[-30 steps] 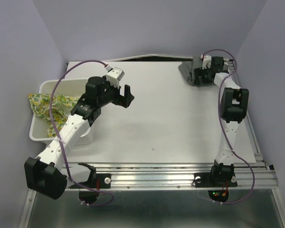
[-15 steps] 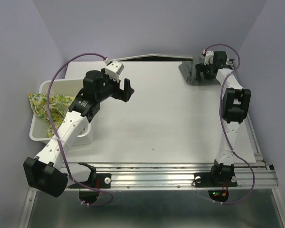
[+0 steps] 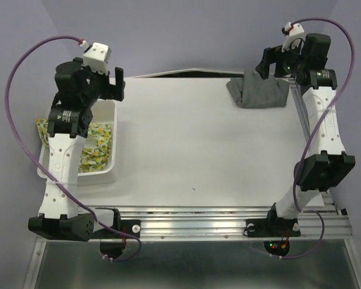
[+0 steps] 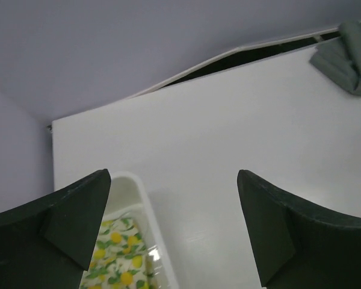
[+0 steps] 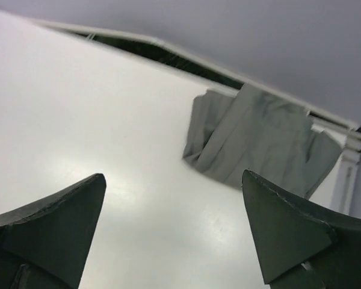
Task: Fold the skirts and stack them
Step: Grab the skirt from the pile
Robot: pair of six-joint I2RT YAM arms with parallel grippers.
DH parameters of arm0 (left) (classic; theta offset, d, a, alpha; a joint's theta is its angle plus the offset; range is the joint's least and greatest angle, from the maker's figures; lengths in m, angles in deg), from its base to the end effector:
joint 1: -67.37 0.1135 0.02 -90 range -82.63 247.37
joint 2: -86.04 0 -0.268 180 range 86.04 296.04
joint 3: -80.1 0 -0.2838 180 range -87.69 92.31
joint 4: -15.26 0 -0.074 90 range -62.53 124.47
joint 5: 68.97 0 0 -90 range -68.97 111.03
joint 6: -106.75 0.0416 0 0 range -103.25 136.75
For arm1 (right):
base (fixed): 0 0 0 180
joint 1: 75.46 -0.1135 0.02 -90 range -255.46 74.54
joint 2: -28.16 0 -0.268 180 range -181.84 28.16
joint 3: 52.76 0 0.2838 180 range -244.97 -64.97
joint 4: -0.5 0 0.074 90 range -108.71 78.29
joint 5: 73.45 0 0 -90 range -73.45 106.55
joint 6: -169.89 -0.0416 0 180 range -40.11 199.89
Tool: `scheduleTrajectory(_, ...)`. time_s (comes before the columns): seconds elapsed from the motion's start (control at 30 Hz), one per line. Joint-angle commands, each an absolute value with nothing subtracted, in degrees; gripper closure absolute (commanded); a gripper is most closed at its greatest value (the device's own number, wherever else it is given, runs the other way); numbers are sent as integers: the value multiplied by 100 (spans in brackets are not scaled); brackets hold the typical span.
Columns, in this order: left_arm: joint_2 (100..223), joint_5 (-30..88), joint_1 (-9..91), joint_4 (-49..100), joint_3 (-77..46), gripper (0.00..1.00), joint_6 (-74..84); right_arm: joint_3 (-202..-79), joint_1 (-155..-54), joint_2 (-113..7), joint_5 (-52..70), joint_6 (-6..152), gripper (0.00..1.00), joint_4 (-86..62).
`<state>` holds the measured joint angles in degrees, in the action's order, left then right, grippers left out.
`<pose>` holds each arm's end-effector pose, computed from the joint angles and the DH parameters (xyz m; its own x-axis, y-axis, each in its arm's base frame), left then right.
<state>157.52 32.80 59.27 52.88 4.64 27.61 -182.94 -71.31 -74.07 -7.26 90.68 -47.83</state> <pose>0.2830 -0.0489 0.5133 -0.0134 0.1882 -0.9820 0.3480 0.9216 0.1719 0.4326 -0.0145 0.4694 -0.2829 -0.1512 -0.9471 -0.3708 0.9280 -0.0374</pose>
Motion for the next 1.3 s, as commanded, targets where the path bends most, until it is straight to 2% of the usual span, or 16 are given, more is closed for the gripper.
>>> scheduleTrajectory(0.0, 15617, 3517, 7249, 6753, 723, 2, 3853, -16714, -7308, -6889, -1210, 9097, 0, -5469)
scheduleTrajectory(0.03, 15591, 3657, 7516, 7120, 723, 2, 4081, -15927, -7361, -6513, -1245, 9140, 0, -5391)
scheduleTrajectory(0.13, 15670, 3711, 8369, 7931, 706, 2, 5329, -14772, -7361, -5931, -1289, 9228, 0, -5170)
scheduleTrajectory(0.23, 15846, 3336, 8940, 8556, 732, 3, 6769, -14347, -7361, -5718, -1507, 9535, 0, -5327)
scheduleTrajectory(0.43, 15784, 1684, 9092, 8329, 118, 2, 8808, -14328, -7361, -5779, -1746, 9712, 0, -5697)
scheduleTrajectory(0.67, 16434, 1338, 9101, 8434, 276, 2, 9663, -14582, -7361, -6060, -1966, 9624, 0, -5925)
scheduleTrajectory(0.9, 16303, 1039, 9101, 7820, -971, 2, 10508, -14714, -7361, -6131, -1738, 9633, 0, -6049)
scheduleTrajectory(1.27, 16821, 1636, 9092, 6211, -1430, 2, 10201, -14776, -7361, -6175, -1790, 9457, 0, -6075)
